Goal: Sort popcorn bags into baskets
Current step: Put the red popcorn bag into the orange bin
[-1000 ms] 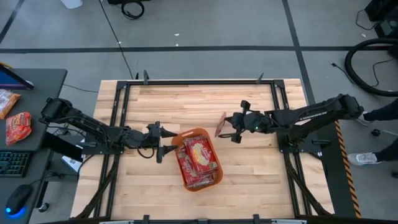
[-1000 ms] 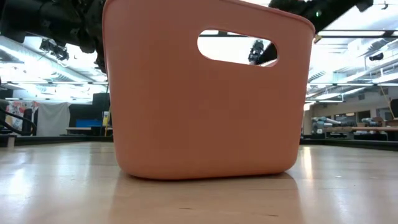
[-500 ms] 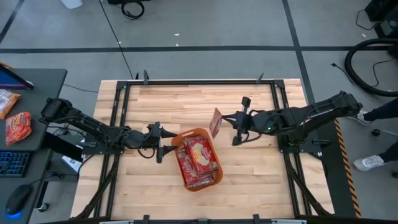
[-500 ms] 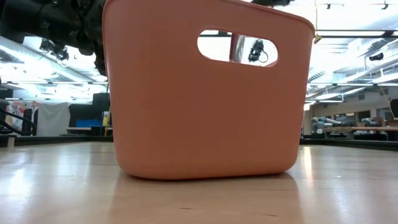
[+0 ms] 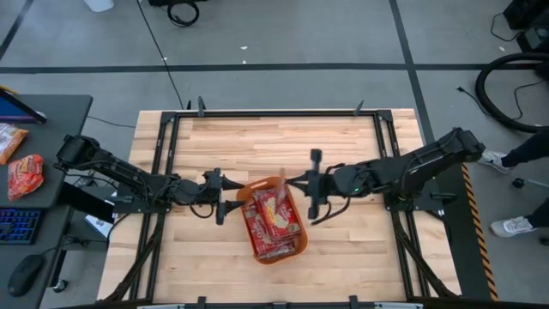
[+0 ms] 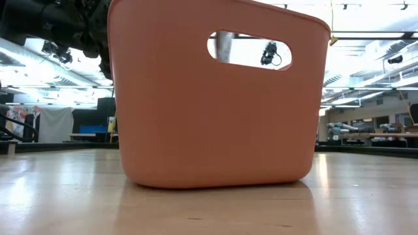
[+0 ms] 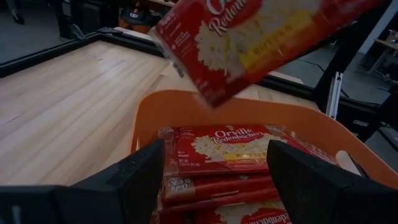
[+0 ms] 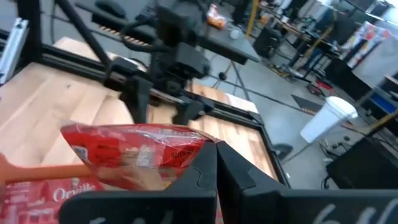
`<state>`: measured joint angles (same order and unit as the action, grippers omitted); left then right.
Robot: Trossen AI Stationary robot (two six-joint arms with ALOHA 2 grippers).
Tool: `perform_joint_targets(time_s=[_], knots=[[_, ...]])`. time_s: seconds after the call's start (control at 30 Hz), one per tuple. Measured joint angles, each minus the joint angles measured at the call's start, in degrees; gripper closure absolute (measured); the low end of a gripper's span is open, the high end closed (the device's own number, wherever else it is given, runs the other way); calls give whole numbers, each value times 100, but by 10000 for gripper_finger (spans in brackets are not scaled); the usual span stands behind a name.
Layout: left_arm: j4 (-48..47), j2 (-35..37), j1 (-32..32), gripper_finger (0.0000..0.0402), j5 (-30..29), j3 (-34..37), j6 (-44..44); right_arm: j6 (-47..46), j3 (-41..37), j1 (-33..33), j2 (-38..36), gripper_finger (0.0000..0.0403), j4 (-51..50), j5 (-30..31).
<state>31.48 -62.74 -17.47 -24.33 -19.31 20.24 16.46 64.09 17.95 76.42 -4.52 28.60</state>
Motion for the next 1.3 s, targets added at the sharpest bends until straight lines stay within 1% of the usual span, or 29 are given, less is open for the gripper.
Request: perform_joint_targets(time_s=[0.13, 0.23, 0.4, 0.5, 0.63, 0.83, 0.9, 1.07, 1.17, 1.3], knots=[[9, 0, 0, 116, -3, 0, -51, 110, 544, 42, 606, 403, 25, -29], [90, 0, 0, 116, -44, 0, -79, 132, 869, -43, 1026, 403, -2, -37], [162, 2, 0, 116, -44, -2, -263, -32, 1089, -252, 1377, 402, -62, -30], [97, 2, -26, 116, -44, -2, -259, -436, 1092, -292, 1412, 401, -462, -23], [-55, 2, -81, 116, -44, -2, -276, -1294, 1092, -138, 1382, 401, -1249, -45], [-184, 5, -81, 116, -43, -7, -276, -2792, 1087, 217, 1428, 400, -2362, -839], [-193, 4, -81, 116, -42, -7, -261, -3192, 1087, 340, 1442, 400, -2661, -979], [-184, 4, -81, 116, -42, -7, -248, -3781, 975, 558, 1440, 399, -3136, -1042], [-179, 5, -81, 116, -42, -7, -245, -3903, 847, 632, 1443, 396, -3142, -1110], [-110, 4, -81, 116, -42, -7, -256, -4087, 724, 683, 1443, 369, -3177, -1126]])
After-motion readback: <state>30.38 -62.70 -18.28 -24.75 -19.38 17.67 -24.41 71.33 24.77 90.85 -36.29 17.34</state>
